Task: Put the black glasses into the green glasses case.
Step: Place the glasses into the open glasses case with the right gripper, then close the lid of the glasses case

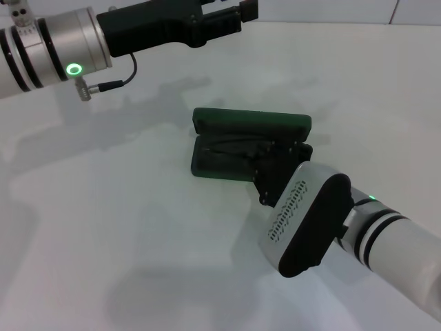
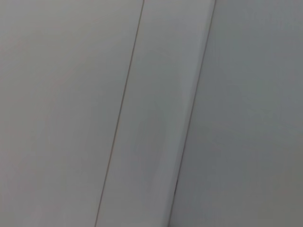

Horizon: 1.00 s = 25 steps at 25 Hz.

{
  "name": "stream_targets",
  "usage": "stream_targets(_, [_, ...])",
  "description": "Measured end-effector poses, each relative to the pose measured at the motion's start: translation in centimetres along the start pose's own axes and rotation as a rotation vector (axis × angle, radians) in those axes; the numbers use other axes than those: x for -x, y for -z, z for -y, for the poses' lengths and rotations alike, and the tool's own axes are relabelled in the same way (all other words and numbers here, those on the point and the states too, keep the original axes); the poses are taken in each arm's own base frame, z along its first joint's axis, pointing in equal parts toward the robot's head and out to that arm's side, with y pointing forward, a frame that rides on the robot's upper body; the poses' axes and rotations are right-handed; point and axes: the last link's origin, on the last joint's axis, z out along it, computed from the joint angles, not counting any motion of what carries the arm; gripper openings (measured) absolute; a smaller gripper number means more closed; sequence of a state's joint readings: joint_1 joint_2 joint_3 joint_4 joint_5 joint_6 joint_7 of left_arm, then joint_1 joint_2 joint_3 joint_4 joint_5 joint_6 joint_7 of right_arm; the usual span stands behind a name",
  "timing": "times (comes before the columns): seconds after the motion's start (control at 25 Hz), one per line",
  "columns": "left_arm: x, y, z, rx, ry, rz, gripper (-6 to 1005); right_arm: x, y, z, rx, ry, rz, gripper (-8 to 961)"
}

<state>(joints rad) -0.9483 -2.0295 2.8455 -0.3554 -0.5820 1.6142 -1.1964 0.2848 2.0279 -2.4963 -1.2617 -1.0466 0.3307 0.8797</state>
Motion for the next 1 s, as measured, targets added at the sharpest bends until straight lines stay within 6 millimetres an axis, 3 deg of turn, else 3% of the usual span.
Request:
stream_targets(0.16, [0.0, -0.1, 0.0, 0.002, 0.0, 0.0, 650, 0.0, 0.0, -0.1, 0.014, -0.014, 0.004, 232])
stream_targets(0.64, [0.5, 0.3, -0.1, -0.006, 0.017, 0.004, 649, -0.2, 0.3, -0.2, 0.131, -0.114, 0.098, 232])
stream_targets(0.84, [1.1, 0.4, 0.3, -0.029, 0.066, 0.063, 650, -1.0, 1.9, 1.8, 0.222, -0.249, 0.236, 232])
stream_targets(1.0, [1.7, 0.1, 1.5, -0.103, 0.127, 0.134, 650, -3.9, 3.9, 5.3, 0.332, -0.446, 0.356, 232])
